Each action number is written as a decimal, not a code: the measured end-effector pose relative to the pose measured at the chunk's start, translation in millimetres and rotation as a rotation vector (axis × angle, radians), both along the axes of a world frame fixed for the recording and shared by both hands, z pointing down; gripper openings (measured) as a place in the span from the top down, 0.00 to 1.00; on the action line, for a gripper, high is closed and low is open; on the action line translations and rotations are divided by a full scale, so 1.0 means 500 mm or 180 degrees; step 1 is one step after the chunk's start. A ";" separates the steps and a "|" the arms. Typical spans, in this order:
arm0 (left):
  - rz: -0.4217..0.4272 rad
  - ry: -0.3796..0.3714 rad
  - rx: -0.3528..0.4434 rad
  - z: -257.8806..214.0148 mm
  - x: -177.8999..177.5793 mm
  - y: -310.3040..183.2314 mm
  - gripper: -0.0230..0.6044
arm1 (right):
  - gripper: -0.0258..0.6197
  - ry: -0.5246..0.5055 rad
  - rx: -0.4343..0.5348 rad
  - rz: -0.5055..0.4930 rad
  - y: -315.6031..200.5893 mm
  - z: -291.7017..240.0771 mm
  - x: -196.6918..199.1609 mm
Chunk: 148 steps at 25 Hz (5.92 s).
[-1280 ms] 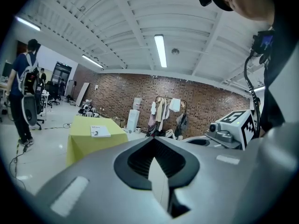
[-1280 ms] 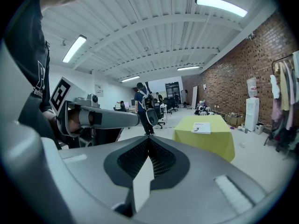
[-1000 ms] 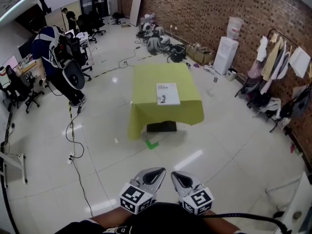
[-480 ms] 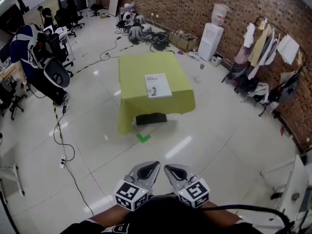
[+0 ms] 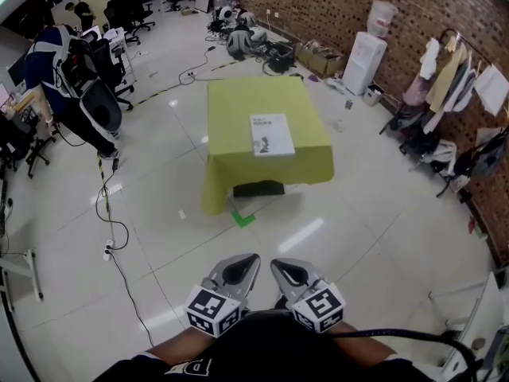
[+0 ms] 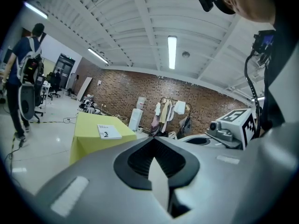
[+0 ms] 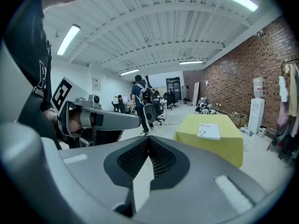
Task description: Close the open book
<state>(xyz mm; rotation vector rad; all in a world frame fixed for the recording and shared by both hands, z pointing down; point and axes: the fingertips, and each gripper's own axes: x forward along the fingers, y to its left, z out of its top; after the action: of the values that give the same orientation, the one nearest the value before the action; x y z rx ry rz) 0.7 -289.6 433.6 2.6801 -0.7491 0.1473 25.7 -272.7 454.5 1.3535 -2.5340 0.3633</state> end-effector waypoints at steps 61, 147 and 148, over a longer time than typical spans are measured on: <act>0.0381 -0.0458 0.0158 0.033 0.267 -0.719 0.95 | 0.95 -0.0179 -0.0173 0.0415 -0.726 0.047 0.292; -0.0287 0.0045 -0.1271 0.351 0.312 -1.016 0.95 | 0.95 -0.0080 -0.0825 0.0120 -0.891 0.249 0.401; -0.0353 0.0083 -0.1289 0.351 0.295 -1.018 0.95 | 0.95 -0.0068 -0.0814 0.0092 -0.892 0.248 0.393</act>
<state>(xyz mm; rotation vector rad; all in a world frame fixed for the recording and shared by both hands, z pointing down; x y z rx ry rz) 148.3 -798.4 609.3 2.2495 -0.7651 0.2106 222.1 -718.7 578.3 1.2947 -2.3868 0.6847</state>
